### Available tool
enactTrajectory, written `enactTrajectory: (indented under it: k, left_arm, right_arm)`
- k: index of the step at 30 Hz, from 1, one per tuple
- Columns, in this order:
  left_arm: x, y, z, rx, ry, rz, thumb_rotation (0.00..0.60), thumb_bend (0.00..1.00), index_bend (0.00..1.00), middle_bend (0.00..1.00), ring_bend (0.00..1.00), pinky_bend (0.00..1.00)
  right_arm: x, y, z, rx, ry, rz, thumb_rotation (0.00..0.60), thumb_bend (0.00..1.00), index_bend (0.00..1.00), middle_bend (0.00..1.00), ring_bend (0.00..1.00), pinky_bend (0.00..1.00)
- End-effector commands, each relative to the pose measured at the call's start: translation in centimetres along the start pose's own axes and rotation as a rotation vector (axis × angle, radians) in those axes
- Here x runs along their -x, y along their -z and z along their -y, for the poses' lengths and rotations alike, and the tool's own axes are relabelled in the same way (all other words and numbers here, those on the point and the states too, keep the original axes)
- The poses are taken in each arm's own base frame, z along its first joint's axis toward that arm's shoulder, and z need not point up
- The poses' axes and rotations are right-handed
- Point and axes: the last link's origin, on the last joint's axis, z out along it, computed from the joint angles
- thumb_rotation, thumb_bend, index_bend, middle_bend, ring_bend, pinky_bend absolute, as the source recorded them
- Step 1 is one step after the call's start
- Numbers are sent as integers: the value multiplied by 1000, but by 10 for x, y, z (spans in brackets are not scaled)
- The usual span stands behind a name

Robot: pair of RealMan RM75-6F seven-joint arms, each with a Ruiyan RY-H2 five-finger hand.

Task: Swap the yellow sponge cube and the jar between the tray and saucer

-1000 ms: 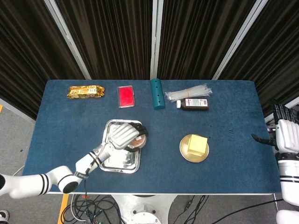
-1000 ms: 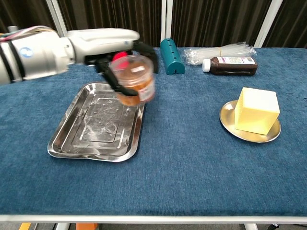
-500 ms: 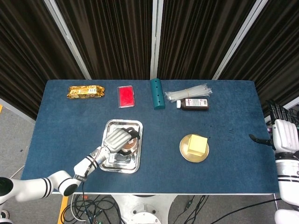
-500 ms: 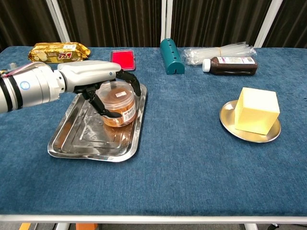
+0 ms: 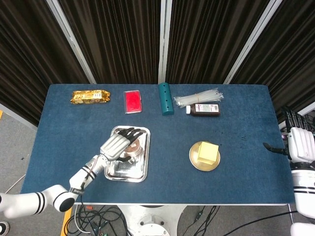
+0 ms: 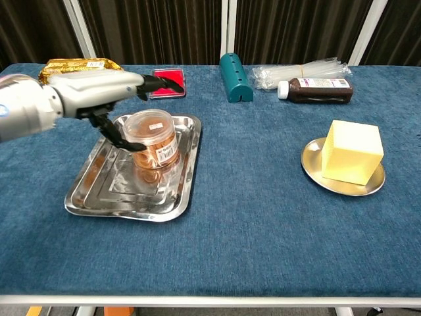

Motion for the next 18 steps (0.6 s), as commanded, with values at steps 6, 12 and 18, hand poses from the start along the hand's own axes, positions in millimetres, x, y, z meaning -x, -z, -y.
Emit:
enactTrajectory:
  k: [6, 12, 18]
  left_arm:
    - [-18, 83, 29, -207, 45, -194, 600, 156, 57, 17, 0, 165]
    - [-16, 154, 57, -420, 58, -325, 600, 157, 57, 38, 0, 167]
    - [-4, 210, 79, -600, 41, -354, 600, 158, 58, 39, 0, 166]
  right_arm:
    - [-2, 26, -11, 14, 45, -10, 600, 0, 0, 13, 0, 2]
    - [10, 70, -27, 55, 126, -24, 600, 0, 0, 0, 0, 0]
    - [33, 113, -35, 30, 151, 44, 600, 0, 0, 0, 0, 0]
